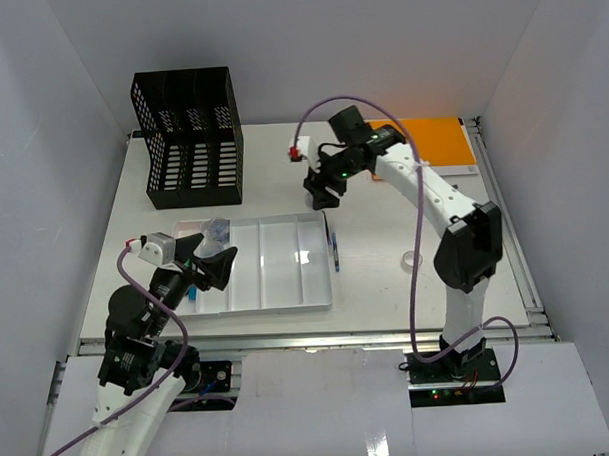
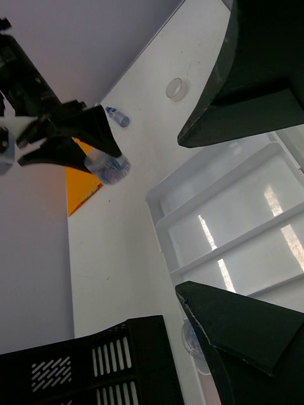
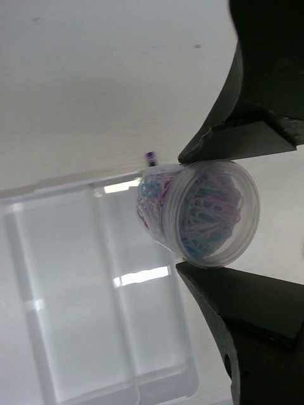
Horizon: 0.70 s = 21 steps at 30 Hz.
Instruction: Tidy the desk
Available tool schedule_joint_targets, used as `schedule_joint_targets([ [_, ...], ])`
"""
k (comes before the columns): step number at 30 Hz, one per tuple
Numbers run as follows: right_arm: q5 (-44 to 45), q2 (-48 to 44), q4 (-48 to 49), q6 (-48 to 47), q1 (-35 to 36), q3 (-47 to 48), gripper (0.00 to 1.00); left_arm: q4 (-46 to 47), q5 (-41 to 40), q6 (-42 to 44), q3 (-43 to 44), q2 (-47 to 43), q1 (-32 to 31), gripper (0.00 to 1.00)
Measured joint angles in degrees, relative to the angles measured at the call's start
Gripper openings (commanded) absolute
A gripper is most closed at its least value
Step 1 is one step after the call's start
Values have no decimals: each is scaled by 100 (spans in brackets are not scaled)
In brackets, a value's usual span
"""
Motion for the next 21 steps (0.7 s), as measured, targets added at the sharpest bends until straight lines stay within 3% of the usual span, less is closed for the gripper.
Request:
schedule_joint_targets([
  [10,-87,1609,-11,-184,2281,1417,13,117,-194,1,-70,-470,0,98],
  [15,-198,1862,574,240,2847,1791,13,132,-289,57,-134,-692,0,98],
  [21,-288,2235,1613,1023,2906,1807,19,165,-400,80,-159,-826,22,98],
])
